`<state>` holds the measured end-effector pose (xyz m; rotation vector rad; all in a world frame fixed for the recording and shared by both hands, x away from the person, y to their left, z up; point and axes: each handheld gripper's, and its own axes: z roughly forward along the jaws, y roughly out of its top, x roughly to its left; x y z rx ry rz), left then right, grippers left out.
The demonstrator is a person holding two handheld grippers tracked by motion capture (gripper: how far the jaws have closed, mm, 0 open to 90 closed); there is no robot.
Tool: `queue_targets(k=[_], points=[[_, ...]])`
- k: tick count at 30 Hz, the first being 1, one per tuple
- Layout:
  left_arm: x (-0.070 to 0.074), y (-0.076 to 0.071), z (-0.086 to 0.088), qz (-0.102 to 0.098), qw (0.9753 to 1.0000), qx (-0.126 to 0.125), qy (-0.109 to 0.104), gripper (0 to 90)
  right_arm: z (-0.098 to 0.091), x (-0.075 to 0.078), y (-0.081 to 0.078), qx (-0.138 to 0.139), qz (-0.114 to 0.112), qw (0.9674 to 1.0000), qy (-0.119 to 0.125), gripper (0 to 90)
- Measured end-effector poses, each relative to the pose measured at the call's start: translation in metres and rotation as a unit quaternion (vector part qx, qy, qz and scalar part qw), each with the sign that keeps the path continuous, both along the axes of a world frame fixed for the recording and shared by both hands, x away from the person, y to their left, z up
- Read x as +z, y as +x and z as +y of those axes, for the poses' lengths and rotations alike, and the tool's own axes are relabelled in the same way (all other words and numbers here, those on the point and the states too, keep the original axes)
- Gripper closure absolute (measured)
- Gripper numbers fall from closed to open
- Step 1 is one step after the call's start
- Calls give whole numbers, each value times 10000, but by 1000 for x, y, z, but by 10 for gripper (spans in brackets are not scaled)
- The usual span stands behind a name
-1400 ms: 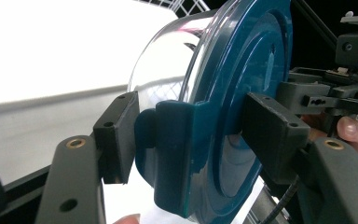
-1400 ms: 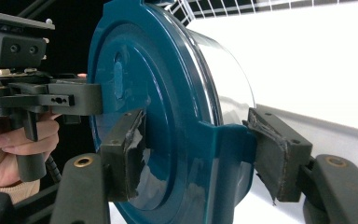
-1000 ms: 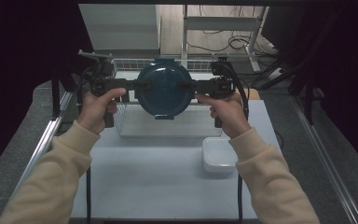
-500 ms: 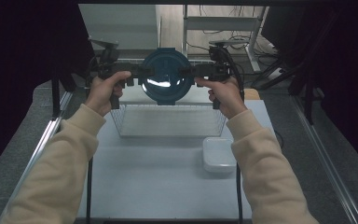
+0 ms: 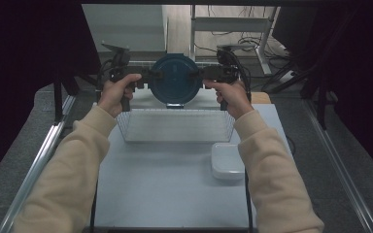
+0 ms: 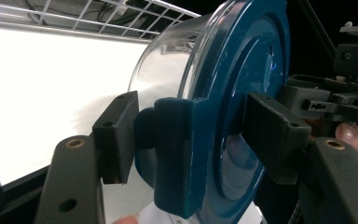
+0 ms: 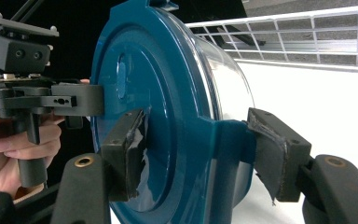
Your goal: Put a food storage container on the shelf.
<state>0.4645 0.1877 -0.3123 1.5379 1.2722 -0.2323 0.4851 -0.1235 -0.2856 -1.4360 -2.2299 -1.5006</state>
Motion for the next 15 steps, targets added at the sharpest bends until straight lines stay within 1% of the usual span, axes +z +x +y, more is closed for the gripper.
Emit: queue_targets(k=[1, 2, 3, 4, 5, 6, 7, 10, 13, 15], points=[[-1, 1, 0, 0, 10000, -16, 21, 376, 0, -1, 2, -11, 12, 10000, 29, 391], [-2, 4, 0, 88, 10000, 16, -14, 376, -1, -2, 6, -35, 79, 9999, 94, 390], [-2, 4, 0, 88, 10000, 16, -14, 376, -1, -2, 6, -35, 79, 9999, 94, 390], [-5, 8, 0, 159, 9998, 63, -110, 376, -2, -4, 10, -49, 156, 9998, 133, 391], [-5, 8, 0, 159, 9998, 63, -110, 376, -2, -4, 10, -49, 156, 9998, 133, 391], [-7, 11, 1, 201, 9996, 86, -164, 376, -3, -6, 15, -90, 249, 9995, 192, 391], [-9, 13, 1, 228, 9995, 107, -212, 376, -3, -6, 15, -90, 249, 9995, 192, 391], [-12, 17, 1, 277, 9991, 157, -287, 373, -4, -10, 19, -134, 357, 9990, 243, 388], [-17, 24, 0, 377, 9982, 223, -407, 368, -5, -13, 24, -189, 472, 9982, 318, 384], [-19, 27, 0, 419, 9980, 255, -400, 362, -6, -17, 29, -246, 559, 9973, 400, 383]])
